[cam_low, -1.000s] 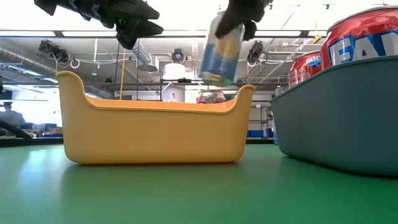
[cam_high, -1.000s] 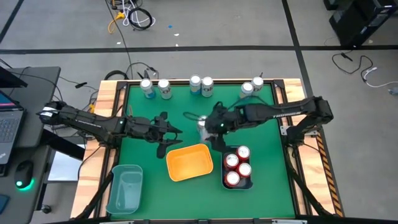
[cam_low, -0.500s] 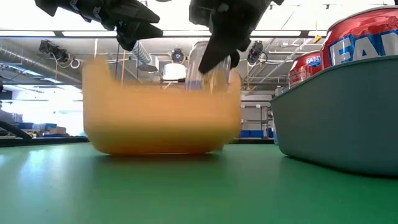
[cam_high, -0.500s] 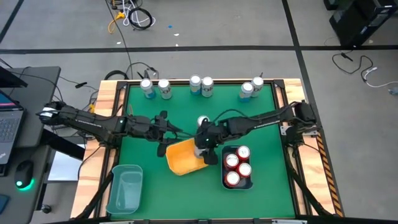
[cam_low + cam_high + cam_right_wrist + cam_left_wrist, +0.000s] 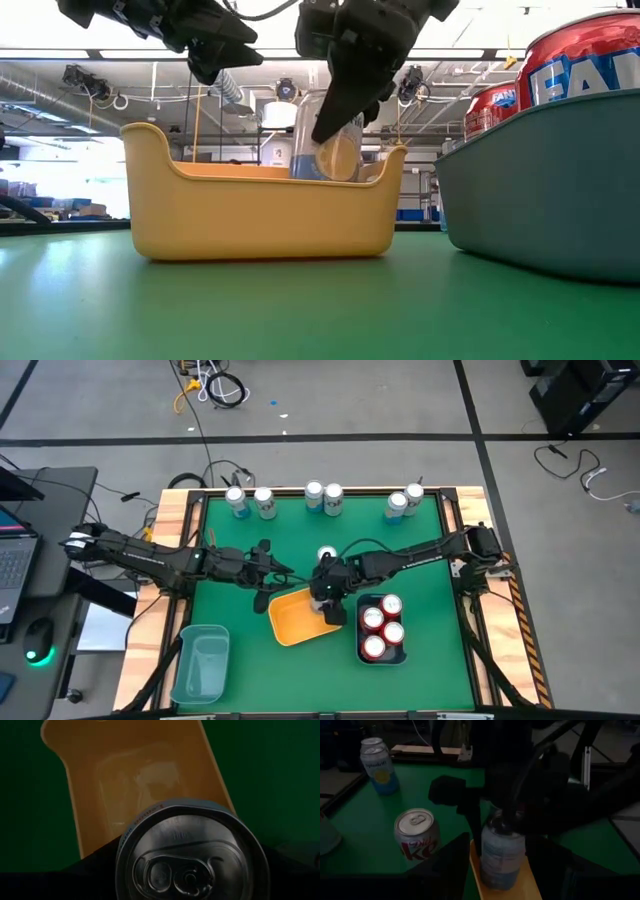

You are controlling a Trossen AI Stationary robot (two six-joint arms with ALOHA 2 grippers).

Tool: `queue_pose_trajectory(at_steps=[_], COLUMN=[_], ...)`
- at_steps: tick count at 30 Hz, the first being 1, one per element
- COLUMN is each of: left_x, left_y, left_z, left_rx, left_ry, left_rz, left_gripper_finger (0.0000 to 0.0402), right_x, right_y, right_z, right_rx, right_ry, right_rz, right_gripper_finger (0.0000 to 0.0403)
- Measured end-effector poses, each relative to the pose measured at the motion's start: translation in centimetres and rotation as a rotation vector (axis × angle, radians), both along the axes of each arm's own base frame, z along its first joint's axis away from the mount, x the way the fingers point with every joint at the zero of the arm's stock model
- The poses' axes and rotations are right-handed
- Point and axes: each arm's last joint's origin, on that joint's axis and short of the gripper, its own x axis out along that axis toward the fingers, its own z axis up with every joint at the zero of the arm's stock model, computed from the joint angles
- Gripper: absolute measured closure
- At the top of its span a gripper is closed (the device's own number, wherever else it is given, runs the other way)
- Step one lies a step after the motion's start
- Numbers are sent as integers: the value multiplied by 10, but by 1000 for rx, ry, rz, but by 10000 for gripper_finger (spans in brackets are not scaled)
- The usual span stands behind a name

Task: Sort soda cans
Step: Put the blue soda can into the yellow bin

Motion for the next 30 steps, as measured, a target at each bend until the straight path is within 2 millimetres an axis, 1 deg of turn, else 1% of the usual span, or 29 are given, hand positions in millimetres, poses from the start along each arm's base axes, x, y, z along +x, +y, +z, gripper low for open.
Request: queue_pose_trajectory(at_steps=[7, 14, 15, 16, 19, 21, 22, 27, 30], left_x=[-2, 0, 0, 0, 1, 1, 1, 1, 1], left_y=[1, 0, 0, 0, 0, 0, 0, 0, 0], left_z=[-5, -8, -9, -9, -8, -8, -8, -8, -8], left_rx=[-1, -14, -13, -13, -16, -17, -18, -18, -16], left_ry=[48, 67, 71, 72, 65, 65, 61, 61, 61], left_rz=[15, 31, 31, 31, 25, 24, 24, 23, 23], left_gripper_finger=[204, 204, 204, 204, 204, 204, 204, 204, 204], right_x=[5, 8, 8, 8, 9, 10, 12, 17, 18], right_y=[-1, -1, -1, -1, -2, -2, -2, -1, -1], right_z=[-15, -18, -18, -18, -18, -13, -10, 13, 36], right_rx=[-37, -54, -54, -53, -47, -48, -52, -71, -83], right_ry=[28, 25, 24, 20, 37, 35, 25, 12, 17], right_rz=[0, 10, 10, 4, -32, -37, -38, -9, 11], right_gripper_finger=[116, 116, 110, 94, 32, 19, 24, 71, 92])
